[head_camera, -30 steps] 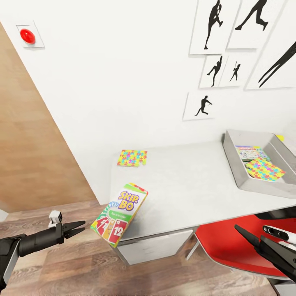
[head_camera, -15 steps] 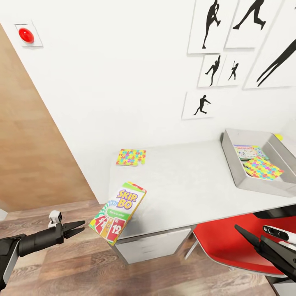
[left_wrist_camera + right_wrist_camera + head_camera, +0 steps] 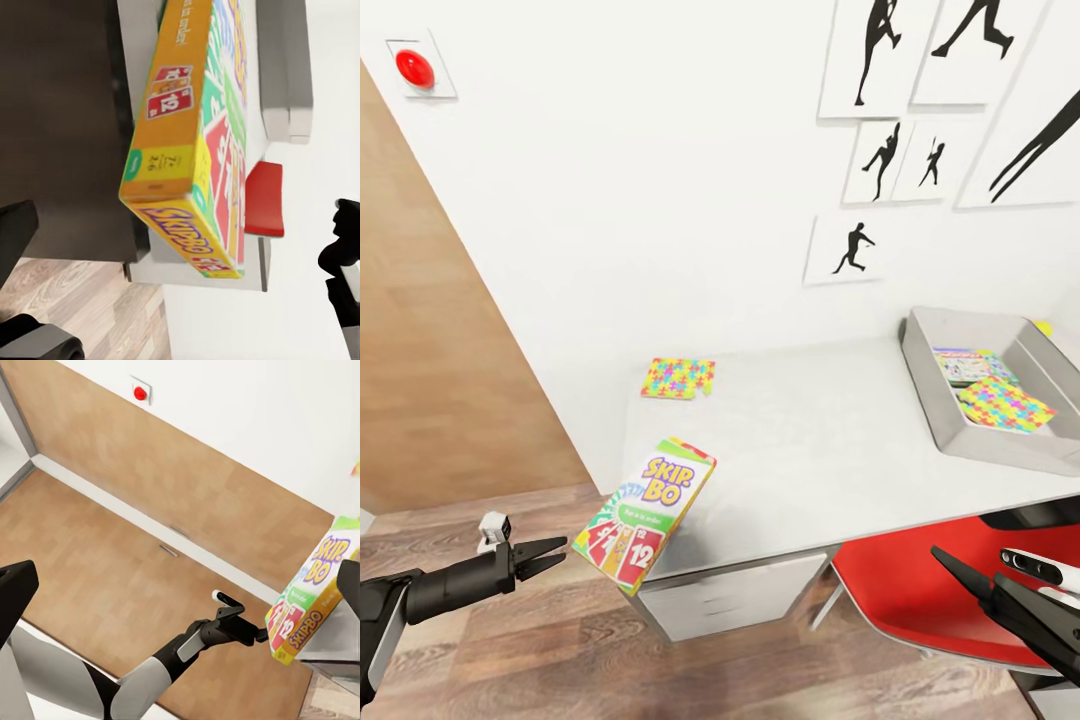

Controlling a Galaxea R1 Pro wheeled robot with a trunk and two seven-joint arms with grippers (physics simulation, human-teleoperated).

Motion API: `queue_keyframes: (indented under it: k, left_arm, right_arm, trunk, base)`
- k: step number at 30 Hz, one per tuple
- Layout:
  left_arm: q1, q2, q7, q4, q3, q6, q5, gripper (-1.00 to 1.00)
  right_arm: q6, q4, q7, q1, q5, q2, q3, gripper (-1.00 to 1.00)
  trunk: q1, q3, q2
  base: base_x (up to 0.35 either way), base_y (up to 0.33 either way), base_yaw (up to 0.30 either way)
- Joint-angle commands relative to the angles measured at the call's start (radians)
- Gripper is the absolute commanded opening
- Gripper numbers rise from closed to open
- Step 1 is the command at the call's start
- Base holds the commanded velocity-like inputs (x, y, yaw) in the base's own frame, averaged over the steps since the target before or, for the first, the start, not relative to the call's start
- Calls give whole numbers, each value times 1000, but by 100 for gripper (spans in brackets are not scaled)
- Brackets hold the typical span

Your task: Put all the toys in the child's room - the three board games (two on the bed and one on the table), the two jigsaw puzzles on the table, and the tennis ball on the table - inside the toy box on the table in the child's room.

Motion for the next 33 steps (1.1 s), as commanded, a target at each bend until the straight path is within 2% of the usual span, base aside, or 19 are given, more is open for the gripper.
queue_keyframes:
  k: [1, 9, 22, 33]
  left_arm:
    - [0, 0, -3, 0, 0, 10, 0, 100]
    - [0, 0, -3, 0, 0, 10, 0, 100]
    - [0, 0, -3, 0, 0, 10, 0, 100]
    - [0, 0, -3, 0, 0, 9, 0, 100]
  right_arm:
    - [9, -1, -1, 0, -5, 0, 0, 100]
    - [9, -1, -1, 0, -5, 0, 0, 100]
    - [8, -1, -1, 0, -3, 1, 0, 100]
    - [7, -1, -1, 0, 0, 1, 1, 100]
  trunk:
    - [4, -4, -8]
    - [35, -29, -64]
    - [35, -29, -64]
    - [35, -29, -64]
  base:
    - [0, 0, 0]
    - [0, 0, 0]
    - [0, -5, 0]
    - [0, -151, 0]
